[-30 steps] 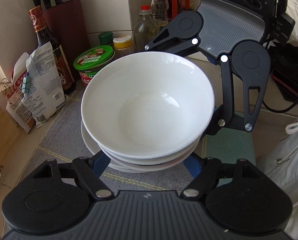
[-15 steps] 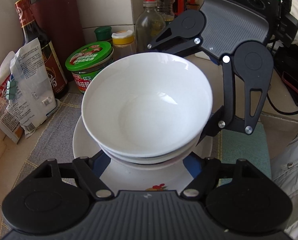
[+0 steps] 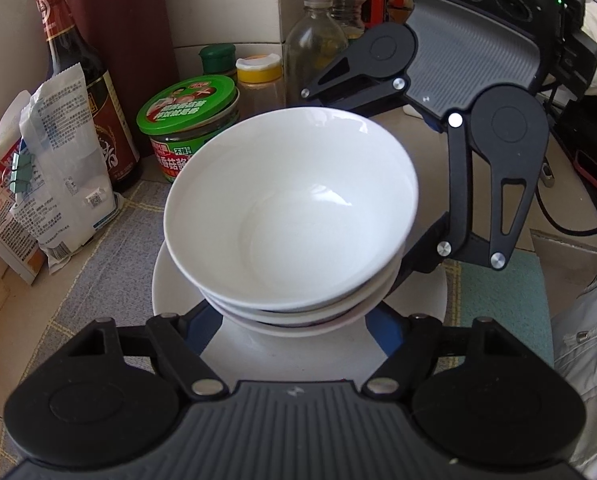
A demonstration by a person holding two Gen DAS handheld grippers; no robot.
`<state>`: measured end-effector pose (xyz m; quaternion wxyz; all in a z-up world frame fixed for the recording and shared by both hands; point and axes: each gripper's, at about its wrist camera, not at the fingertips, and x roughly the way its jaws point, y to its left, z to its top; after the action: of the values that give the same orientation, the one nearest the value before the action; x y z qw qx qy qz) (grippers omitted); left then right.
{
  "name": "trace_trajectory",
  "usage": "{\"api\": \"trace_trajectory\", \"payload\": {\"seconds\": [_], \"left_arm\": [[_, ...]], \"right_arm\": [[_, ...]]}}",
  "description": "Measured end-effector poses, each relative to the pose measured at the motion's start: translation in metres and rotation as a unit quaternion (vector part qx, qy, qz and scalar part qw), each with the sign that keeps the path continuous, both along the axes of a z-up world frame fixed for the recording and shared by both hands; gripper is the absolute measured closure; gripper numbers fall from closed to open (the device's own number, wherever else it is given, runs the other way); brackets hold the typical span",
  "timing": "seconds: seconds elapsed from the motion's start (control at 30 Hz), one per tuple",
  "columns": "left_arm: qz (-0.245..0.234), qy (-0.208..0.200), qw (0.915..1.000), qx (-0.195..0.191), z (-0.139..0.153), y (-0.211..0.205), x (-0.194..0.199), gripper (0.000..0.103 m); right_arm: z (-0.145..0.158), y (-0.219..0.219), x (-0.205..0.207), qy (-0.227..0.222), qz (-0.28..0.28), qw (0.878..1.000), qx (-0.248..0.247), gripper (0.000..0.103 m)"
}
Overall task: Organize plates and bowls
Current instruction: 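Lower the bowl stack onto the flower-printed plates with both tools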
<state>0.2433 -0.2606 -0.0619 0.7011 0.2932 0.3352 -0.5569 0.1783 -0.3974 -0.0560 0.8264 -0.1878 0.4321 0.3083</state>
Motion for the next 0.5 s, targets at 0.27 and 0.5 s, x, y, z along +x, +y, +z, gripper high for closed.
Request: {"api": "trace_trajectory", "payload": {"seconds": [0.27,0.5], "left_arm": [[-0.001,-0.002,1.0,0.0,0.0003,0.0008,-0.0002,0.025],[0.014,-0.013,0.9997,-0.017,0.0038,0.0068,-0.0014,0.01]], "right_arm": [[-0.0002,0.0019,-0.001,-0.001,-0.003,1.0,0.0,0.015],[0.0077,0.0003,-0.0053,-0.017,-0.009,1.0,0.023,0.0]]}}
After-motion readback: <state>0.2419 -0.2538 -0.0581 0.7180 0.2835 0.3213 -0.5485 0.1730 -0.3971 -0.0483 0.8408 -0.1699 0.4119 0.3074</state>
